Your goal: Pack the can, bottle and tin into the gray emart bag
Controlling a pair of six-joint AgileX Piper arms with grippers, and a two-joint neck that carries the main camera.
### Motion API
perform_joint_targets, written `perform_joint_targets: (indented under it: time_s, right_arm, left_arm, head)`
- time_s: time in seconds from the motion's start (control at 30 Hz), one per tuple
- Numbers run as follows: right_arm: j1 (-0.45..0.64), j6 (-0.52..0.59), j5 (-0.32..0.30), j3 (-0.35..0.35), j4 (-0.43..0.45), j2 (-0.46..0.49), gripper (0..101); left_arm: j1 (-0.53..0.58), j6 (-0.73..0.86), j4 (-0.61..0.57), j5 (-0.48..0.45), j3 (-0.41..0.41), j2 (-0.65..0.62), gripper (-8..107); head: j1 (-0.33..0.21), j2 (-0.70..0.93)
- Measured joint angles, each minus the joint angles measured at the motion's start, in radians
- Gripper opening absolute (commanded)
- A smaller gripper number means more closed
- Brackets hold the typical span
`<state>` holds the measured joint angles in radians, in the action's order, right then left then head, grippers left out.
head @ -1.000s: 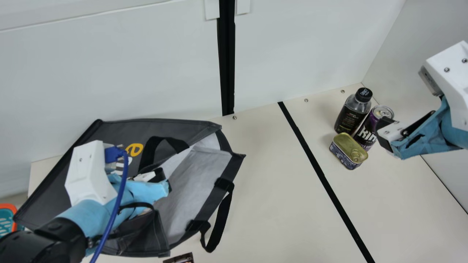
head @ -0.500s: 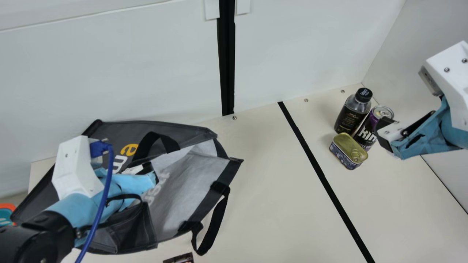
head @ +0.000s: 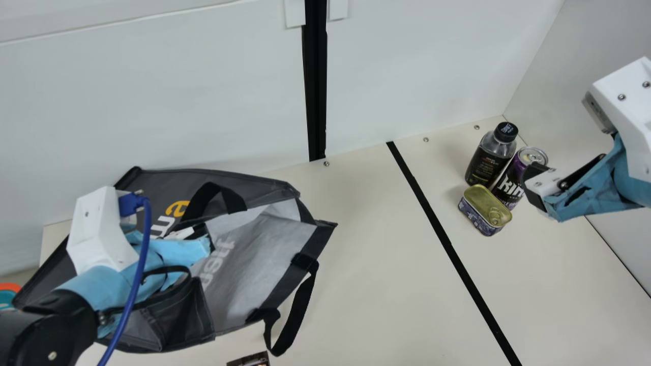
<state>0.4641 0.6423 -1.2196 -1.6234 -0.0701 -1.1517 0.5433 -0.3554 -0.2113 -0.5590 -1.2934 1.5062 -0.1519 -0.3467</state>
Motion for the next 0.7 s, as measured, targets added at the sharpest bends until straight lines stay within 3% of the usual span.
perform_joint_targets:
  time_s: [0.7]
  right_arm:
    - [0.000,0.000,0.000,0.000,0.000,0.000,91]
  left_arm:
    - [-0.001,0.000,0.000,0.000,0.000,0.000,10]
  head:
    - [0.000,-0.002]
